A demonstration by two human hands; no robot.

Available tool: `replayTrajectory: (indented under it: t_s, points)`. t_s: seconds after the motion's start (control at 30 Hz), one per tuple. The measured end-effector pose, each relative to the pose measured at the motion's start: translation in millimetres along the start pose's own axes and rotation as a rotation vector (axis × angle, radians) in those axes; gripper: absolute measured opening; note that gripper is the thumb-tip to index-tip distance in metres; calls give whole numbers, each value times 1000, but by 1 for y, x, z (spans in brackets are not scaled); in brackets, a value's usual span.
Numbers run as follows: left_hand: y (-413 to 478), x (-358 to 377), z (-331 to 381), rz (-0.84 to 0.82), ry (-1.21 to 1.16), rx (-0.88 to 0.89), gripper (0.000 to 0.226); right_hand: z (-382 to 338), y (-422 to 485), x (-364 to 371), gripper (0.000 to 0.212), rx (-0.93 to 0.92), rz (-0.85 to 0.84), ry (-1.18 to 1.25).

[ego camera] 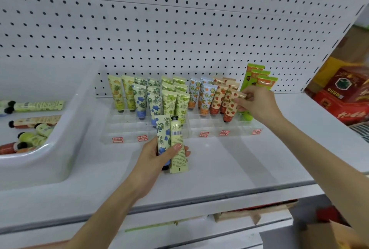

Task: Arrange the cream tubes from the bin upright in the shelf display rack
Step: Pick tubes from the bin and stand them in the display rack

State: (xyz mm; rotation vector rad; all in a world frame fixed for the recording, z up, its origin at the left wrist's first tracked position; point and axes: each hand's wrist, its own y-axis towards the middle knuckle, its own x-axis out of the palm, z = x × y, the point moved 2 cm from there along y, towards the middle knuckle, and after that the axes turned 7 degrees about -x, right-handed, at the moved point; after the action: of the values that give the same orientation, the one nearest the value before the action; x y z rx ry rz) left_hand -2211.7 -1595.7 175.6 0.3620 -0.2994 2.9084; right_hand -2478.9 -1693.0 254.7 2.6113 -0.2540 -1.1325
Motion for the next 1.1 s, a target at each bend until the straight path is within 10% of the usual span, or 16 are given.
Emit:
replayTrajectory:
  t_s: [0.87, 1.1]
  points:
    - [-3, 4, 4, 11, -14, -10, 41, -25, -33, -18, 23, -172, 87, -123]
    - [-4, 3, 3, 5, -31, 4, 42, -57, -76, 20, 12, -114, -132, 169]
